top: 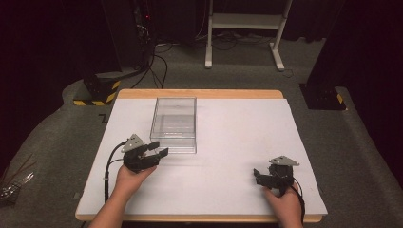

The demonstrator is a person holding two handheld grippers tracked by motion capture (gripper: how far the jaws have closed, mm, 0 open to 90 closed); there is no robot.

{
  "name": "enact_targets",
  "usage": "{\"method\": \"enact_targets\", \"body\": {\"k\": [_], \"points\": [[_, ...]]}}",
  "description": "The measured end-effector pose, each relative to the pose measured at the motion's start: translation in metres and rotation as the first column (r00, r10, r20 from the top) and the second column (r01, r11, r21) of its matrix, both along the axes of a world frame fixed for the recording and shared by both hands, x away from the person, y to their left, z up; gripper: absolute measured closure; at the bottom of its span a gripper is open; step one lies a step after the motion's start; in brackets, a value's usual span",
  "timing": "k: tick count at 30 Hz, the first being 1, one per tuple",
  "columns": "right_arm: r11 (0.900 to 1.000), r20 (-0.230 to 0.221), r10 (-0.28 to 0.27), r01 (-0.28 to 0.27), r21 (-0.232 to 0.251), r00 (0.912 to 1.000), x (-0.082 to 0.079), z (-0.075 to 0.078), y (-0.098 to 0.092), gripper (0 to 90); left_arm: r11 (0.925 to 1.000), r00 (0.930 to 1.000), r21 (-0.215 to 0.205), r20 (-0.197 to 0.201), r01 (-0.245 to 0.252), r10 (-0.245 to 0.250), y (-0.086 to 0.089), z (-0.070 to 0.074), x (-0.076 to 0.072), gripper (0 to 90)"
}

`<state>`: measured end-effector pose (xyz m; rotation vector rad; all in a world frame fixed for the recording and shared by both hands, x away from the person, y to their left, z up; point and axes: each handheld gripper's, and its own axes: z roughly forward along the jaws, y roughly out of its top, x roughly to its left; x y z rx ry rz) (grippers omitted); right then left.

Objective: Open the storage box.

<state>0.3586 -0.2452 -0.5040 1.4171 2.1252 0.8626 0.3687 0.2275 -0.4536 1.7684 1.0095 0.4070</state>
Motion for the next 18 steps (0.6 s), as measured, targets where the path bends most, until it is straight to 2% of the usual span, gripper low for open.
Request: {"method": "enact_targets", "body": {"k": [6,11,18], "points": [[1.0,-0.001,-0.001,0.001,0.001,1.0,0.0,0.0,0.0,12.9,0.9996,1.0,-0.027,-0.005,-0.002,0.002,0.0,-0.003,0.011,49.6],[1.0,0.0,-0.001,0.001,0.0,1.0,0.0,0.0,0.0,13.0,0.9995,1.0,-0.031,0.002,-0.005,0.005,0.001,-0.006,0.016,51.6],[1.0,-0.001,-0.002,0.002,-0.001,1.0,0.0,0.0,0.0,13.1,0.9995,0.9996,-0.014,-0.001,0.03,-0.03,-0.002,-0.006,0.028,53.8]]}}
